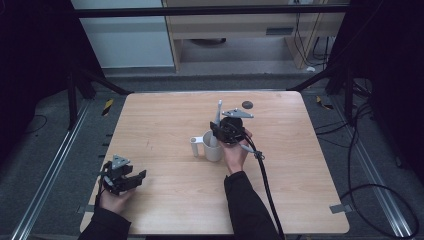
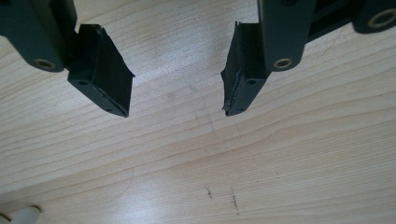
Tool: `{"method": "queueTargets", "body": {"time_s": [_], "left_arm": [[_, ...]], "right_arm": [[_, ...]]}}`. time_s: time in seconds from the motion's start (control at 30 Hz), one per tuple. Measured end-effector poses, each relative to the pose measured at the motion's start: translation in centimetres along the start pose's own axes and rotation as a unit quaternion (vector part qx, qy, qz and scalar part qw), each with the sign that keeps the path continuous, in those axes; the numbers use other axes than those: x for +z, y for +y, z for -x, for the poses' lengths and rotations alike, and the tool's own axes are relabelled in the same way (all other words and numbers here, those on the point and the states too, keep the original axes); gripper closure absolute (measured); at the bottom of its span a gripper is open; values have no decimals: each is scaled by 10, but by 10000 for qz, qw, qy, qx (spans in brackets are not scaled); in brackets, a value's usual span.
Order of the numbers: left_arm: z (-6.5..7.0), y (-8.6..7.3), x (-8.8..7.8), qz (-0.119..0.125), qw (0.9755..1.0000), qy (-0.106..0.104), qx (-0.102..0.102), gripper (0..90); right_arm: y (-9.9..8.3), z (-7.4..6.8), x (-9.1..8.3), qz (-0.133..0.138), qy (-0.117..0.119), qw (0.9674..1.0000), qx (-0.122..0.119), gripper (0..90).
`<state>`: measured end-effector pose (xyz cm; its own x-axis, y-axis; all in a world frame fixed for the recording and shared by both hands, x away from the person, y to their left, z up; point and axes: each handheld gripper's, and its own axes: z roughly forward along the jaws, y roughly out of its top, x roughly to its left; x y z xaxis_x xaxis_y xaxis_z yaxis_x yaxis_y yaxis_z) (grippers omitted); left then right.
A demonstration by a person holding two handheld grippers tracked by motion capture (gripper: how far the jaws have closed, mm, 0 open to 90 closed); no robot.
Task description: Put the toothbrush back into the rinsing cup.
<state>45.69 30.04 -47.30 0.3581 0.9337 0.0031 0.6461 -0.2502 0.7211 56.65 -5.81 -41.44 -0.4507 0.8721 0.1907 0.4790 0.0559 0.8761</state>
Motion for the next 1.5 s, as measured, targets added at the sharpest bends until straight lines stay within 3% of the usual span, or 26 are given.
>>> {"method": "queueTargets", "body": {"time_s": [0.33,0.5,0.63,0.93,1.23,1.5], "left_arm": [[0,0,0,-3,10000,-4,6,411],[0,0,0,0,10000,-5,6,410],[0,0,0,-3,10000,-4,12,411],[1,0,0,-5,10000,3,12,411],[1,0,-1,1,10000,7,17,410],[1,0,-2,26,10000,-1,6,406]], "right_arm": [[-3,3,0,15,-13,10000,37,659],[0,3,-6,214,26,9997,59,540],[0,4,-12,186,3,9998,40,454],[-6,1,-35,120,-3,9998,-157,331],[-11,3,-60,-6,45,9998,-201,296],[-23,6,-83,-130,43,9985,-531,270]]}}
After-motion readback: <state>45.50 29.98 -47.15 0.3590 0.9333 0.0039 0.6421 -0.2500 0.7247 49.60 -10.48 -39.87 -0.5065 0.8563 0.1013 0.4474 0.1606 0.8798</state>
